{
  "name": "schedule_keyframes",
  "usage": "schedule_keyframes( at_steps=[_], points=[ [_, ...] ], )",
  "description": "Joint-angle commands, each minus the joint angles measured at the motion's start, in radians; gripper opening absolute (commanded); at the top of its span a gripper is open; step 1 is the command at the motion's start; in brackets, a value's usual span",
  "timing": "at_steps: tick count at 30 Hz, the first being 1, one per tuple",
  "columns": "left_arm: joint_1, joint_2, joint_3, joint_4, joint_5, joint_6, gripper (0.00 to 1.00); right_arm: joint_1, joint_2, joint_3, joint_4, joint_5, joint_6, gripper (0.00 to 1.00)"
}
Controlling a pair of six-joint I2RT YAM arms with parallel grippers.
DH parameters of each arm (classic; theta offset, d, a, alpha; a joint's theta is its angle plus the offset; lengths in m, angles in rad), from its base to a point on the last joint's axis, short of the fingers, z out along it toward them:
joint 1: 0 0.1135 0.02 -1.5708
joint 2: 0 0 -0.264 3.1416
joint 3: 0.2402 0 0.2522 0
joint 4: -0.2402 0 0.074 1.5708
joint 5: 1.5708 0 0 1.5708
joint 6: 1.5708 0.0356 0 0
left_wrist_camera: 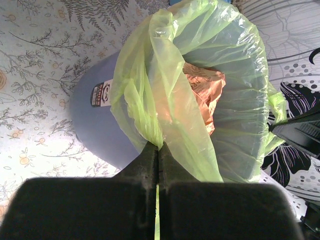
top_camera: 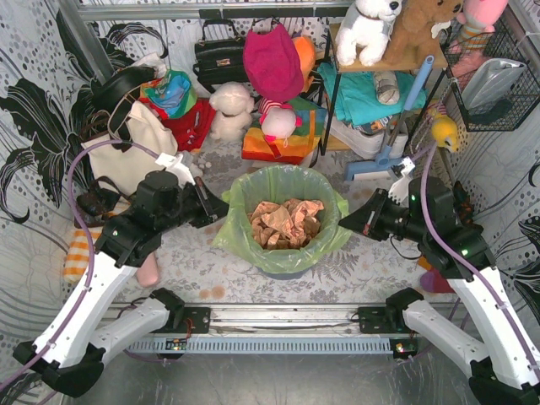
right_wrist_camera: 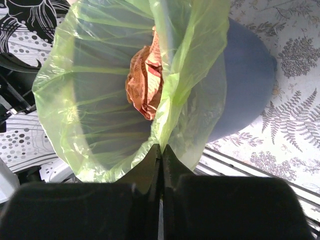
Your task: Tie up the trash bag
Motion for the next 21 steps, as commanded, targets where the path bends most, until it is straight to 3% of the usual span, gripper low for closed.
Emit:
schedule_keyframes(
  at_steps=[1, 6, 12, 21],
  points=[
    [-0.005, -0.014, -0.024, 0.006, 0.008, -0.008, 0.00, 0.001, -0.038, -0.053, -0.030, -0.004, 0.000, 0.00],
    [-0.005, -0.031, -0.067, 0.010, 0.018, -0.025, 0.00, 0.002, -0.057, -0.092, -0.055, -0.032, -0.003, 0.00],
    [-0.004, -0.030, -0.049, -0.051, 0.027, -0.005, 0.00, 0.001, -0.027, 0.008, -0.102, -0.084, -0.032, 0.00],
    [-0.005, -0.006, 0.067, -0.052, 0.056, -0.009, 0.00, 0.002, 0.034, 0.118, 0.084, -0.135, 0.047, 0.00]
  ],
)
